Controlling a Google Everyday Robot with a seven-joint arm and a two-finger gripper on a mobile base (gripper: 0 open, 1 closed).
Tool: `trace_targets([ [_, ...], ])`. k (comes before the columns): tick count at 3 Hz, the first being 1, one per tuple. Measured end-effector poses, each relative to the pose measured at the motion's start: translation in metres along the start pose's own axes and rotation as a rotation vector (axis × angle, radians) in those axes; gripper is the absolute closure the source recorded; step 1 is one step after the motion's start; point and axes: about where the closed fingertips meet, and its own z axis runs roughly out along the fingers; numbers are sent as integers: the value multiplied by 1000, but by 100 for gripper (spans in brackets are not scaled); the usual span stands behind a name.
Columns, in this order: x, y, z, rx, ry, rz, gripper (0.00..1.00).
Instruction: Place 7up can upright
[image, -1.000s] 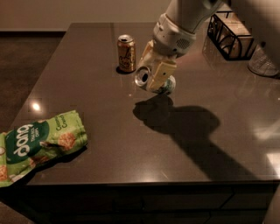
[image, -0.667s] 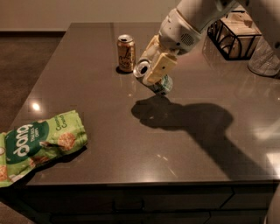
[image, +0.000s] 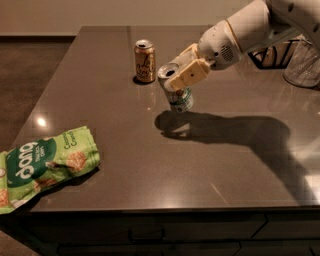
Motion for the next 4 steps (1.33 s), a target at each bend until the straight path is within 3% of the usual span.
trace_targets([
  [1, 10, -8, -8, 47, -102, 71, 81],
  [2, 22, -13, -10, 76, -163, 126, 58],
  [4, 42, -17, -15, 129, -327, 178, 13],
])
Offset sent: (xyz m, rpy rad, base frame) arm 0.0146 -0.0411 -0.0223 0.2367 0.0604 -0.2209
